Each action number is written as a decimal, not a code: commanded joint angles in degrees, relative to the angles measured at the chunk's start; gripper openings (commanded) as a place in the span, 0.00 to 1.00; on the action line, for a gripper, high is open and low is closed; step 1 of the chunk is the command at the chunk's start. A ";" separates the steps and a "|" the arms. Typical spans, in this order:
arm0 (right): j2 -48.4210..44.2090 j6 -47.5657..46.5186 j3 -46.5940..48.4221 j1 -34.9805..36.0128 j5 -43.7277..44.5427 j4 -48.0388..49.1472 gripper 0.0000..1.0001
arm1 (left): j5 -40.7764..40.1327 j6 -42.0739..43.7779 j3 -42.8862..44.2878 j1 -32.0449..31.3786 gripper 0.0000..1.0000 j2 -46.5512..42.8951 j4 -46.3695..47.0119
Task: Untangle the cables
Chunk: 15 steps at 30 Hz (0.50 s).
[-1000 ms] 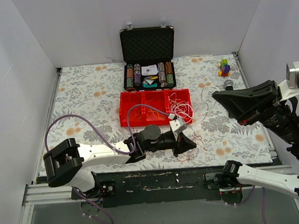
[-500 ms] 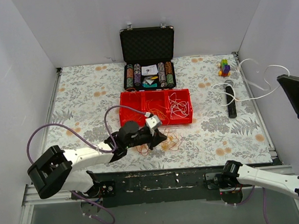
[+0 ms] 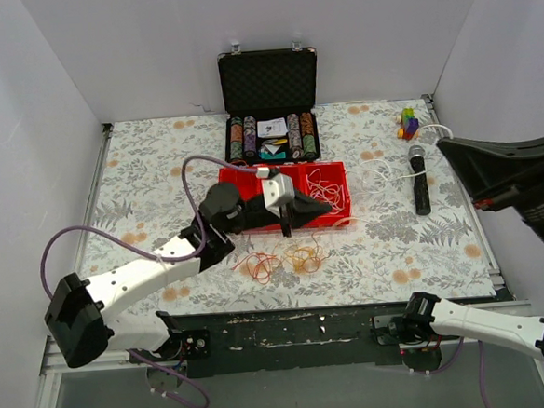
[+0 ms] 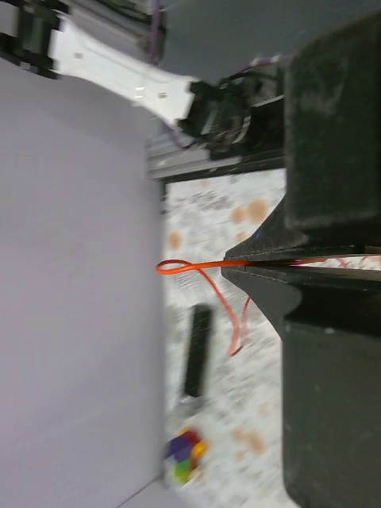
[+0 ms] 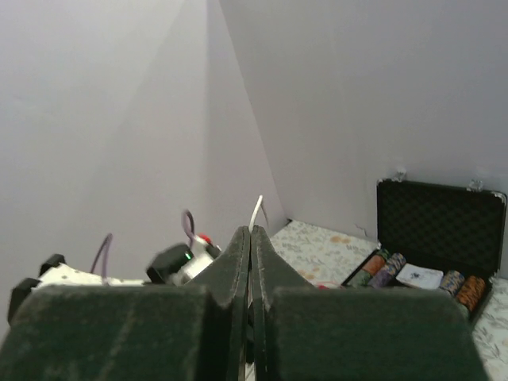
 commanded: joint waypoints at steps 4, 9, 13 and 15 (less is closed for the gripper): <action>2.74 -2.21 -5.61 0.51 4.77 2.88 0.01 | 2.36 1.88 16.58 4.84 0.00 -2.88 1.63; 2.56 -2.82 -7.20 0.51 5.12 4.99 0.01 | 0.87 3.80 19.57 8.71 0.00 -4.46 1.63; 2.74 -2.91 -7.55 0.51 5.21 5.52 0.01 | -0.11 5.39 21.07 10.82 0.00 -4.47 4.60; 2.91 -2.91 -7.90 0.51 5.38 5.26 0.01 | 0.51 5.13 22.56 11.17 0.00 -4.12 6.19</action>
